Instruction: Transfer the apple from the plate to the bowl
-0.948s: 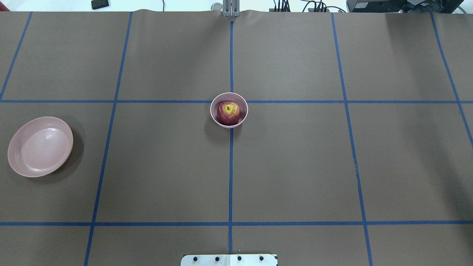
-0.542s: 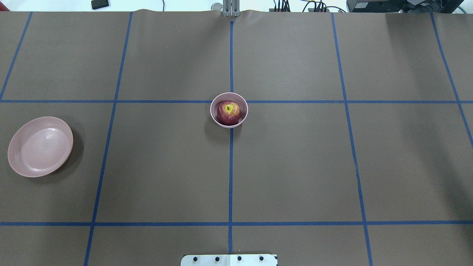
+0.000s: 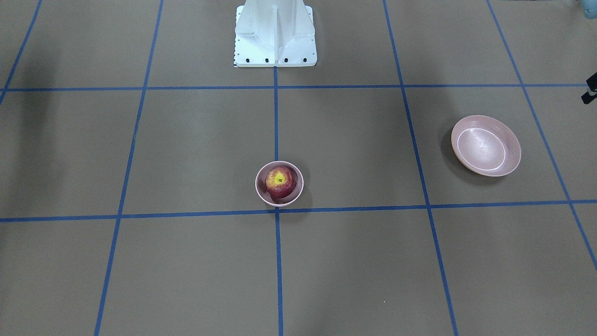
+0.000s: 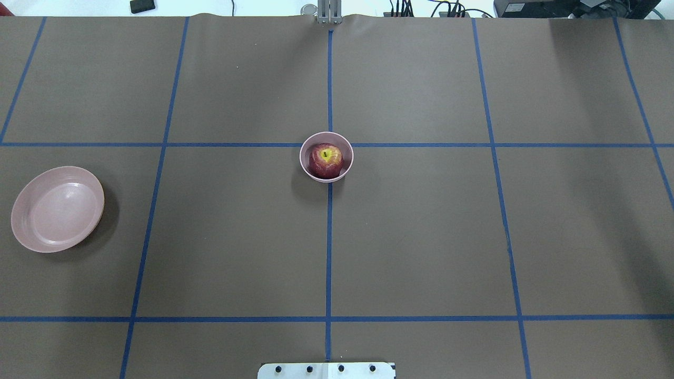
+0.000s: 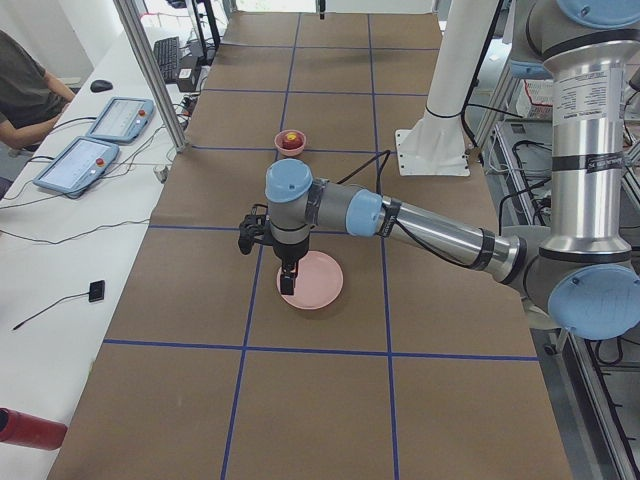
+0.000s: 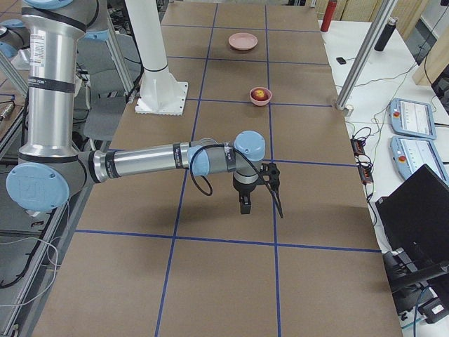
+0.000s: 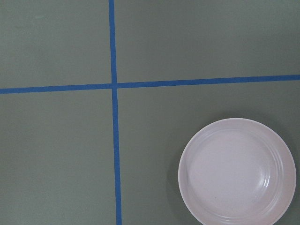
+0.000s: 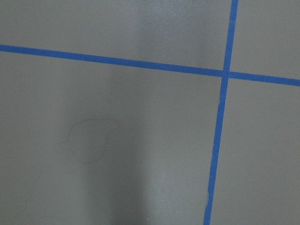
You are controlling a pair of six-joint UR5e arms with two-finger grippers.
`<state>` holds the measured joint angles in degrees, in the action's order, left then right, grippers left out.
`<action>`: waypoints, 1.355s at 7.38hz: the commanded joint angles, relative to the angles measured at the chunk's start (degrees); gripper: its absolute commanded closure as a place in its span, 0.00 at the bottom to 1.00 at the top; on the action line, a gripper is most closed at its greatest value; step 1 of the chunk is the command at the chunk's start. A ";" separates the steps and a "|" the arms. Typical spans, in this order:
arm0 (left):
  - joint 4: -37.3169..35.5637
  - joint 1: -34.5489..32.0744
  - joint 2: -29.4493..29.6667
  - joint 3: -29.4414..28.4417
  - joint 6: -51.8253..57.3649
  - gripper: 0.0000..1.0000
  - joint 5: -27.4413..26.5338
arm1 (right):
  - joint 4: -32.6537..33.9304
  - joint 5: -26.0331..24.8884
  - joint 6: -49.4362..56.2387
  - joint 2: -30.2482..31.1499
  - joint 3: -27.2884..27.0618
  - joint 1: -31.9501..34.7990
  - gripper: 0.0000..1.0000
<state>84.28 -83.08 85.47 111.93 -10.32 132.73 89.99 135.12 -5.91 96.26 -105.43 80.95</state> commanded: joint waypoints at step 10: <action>0.19 0.03 1.27 -0.22 0.21 0.02 0.69 | -0.08 -3.99 -0.42 -1.51 2.42 -0.61 0.00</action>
<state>84.46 -83.06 86.69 111.78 -10.16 133.42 89.91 130.90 -6.25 94.81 -103.16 80.48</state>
